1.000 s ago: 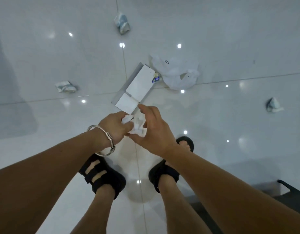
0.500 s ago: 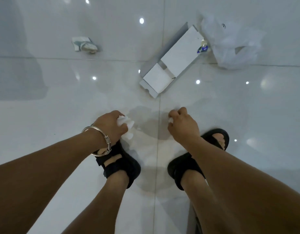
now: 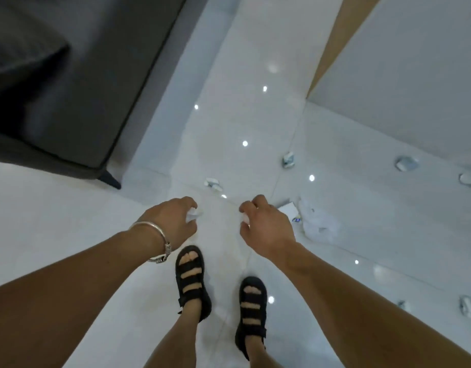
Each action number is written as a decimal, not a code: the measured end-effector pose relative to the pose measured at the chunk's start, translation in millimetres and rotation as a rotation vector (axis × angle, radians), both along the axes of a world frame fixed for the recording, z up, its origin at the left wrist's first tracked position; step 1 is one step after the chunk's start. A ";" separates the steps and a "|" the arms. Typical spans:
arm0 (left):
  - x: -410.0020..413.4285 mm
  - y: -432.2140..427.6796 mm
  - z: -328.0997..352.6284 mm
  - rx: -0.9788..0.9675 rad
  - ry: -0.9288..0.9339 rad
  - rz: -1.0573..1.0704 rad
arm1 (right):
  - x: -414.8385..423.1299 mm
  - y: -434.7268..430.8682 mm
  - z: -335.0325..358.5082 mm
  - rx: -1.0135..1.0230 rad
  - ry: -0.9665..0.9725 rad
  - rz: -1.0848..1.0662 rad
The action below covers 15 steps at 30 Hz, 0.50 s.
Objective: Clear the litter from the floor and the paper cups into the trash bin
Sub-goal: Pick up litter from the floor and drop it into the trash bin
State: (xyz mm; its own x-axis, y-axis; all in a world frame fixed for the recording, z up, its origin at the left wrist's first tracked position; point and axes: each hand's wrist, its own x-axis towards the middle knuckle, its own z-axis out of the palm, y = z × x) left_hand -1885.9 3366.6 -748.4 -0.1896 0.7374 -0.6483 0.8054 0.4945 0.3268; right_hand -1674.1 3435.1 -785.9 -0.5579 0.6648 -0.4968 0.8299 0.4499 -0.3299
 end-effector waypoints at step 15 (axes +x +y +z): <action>-55.5 -259.4 291.6 0.206 0.153 0.691 | -161.7 -145.3 332.8 0.061 0.023 0.712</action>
State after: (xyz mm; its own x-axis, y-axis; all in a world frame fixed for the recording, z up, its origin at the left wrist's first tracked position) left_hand -1941.4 3107.2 -456.8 -0.7324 0.5209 -0.4385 0.3763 0.8464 0.3769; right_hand -1835.9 3289.8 -453.2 -0.8769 0.1617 -0.4527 0.3209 0.8981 -0.3007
